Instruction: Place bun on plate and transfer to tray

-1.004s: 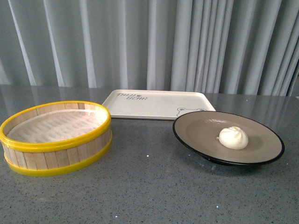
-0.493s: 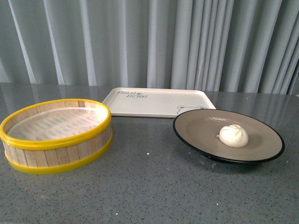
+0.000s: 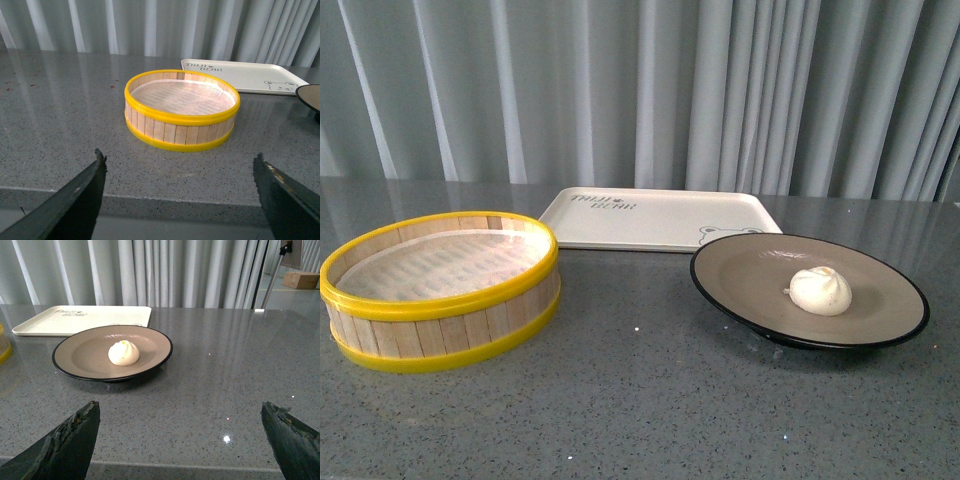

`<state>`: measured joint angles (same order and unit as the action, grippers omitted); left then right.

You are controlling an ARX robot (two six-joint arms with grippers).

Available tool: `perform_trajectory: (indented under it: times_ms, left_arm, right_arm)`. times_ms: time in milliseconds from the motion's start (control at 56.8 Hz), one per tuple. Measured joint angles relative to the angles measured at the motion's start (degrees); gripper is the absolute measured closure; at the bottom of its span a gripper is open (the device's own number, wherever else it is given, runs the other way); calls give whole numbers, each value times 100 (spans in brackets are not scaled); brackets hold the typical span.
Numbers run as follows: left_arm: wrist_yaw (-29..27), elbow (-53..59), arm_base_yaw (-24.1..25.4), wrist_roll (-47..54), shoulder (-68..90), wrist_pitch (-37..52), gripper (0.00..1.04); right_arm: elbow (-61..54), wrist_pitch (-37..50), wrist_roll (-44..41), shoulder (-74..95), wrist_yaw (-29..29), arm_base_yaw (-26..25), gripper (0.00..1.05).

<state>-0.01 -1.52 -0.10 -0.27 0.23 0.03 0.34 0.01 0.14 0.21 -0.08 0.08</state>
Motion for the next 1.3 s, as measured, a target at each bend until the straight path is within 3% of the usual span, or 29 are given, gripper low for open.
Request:
perform_trajectory:
  times_ms: [53, 370, 405, 476, 599, 722, 1057, 1304]
  left_arm:
    - [-2, 0, 0, 4, 0, 0, 5]
    - [0, 0, 0, 2, 0, 0, 7]
    - [0, 0, 0, 2, 0, 0, 7]
    - [0, 0, 0, 2, -2, 0, 7]
    - [0, 0, 0, 2, 0, 0, 7]
    - [0, 0, 0, 2, -2, 0, 7]
    - [0, 0, 0, 2, -2, 0, 7]
    - [0, 0, 0, 2, -2, 0, 7]
  right_arm:
    - [0, 0, 0, 0, 2, 0, 8]
    - [72, -221, 175, 111, 129, 44, 8]
    - [321, -697, 754, 501, 455, 107, 8]
    - [599, -599, 1650, 1346, 560, 116, 8]
    - [1014, 673, 3735, 2946, 546, 142, 8]
    - [1547, 1974, 5464, 4673, 516, 575, 8]
    - [1954, 2579, 7267, 6201, 553, 1051, 8]
    - [2205, 2568, 8072, 6824, 323, 940, 8]
